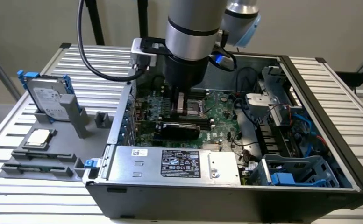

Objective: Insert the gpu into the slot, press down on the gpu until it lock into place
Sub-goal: 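Insert the gpu into the slot, then press down on the gpu until it lock into place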

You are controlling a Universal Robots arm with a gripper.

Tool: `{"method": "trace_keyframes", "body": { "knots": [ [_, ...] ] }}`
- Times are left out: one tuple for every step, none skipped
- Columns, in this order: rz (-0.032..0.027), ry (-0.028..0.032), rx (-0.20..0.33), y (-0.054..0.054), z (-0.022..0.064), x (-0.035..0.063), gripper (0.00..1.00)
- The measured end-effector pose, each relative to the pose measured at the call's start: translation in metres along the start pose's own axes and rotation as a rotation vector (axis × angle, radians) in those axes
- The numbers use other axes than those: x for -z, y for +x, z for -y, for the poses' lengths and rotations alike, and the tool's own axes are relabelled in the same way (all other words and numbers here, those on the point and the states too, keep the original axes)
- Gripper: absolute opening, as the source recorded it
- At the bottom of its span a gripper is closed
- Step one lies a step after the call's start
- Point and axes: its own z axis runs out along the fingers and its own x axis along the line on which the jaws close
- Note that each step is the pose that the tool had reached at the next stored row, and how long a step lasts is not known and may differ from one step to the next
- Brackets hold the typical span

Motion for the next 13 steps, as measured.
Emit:
{"method": "trace_keyframes", "body": {
  "knots": [
    [0.0001, 0.0009, 0.000, 0.0000, -0.0015, -0.0001, 0.11],
    [0.0001, 0.0018, 0.000, 0.0000, -0.0032, -0.0002, 0.11],
    [-0.0008, 0.0021, 0.000, -0.0001, -0.0037, -0.0003, 0.11],
    [-0.0015, 0.0019, 0.000, 0.0000, -0.0037, -0.0003, 0.11],
    [-0.0016, 0.0020, 0.000, 0.0000, -0.0037, -0.0003, 0.11],
    [-0.0017, 0.0019, 0.000, 0.0000, -0.0037, -0.0002, 0.11],
    [-0.0017, 0.0020, 0.000, 0.0000, -0.0037, -0.0002, 0.11],
    [-0.0016, 0.0020, 0.000, 0.0000, -0.0037, -0.0002, 0.11],
    [-0.0016, 0.0020, 0.000, 0.0000, -0.0037, -0.0003, 0.11],
    [-0.0017, 0.0020, 0.000, 0.0000, -0.0037, -0.0002, 0.11],
    [-0.0017, 0.0020, 0.000, 0.0000, -0.0037, -0.0002, 0.11],
    [-0.0016, 0.0020, 0.000, 0.0000, -0.0037, -0.0003, 0.11],
    [-0.0017, 0.0020, 0.000, 0.0000, -0.0037, -0.0002, 0.11]
  ]
}}
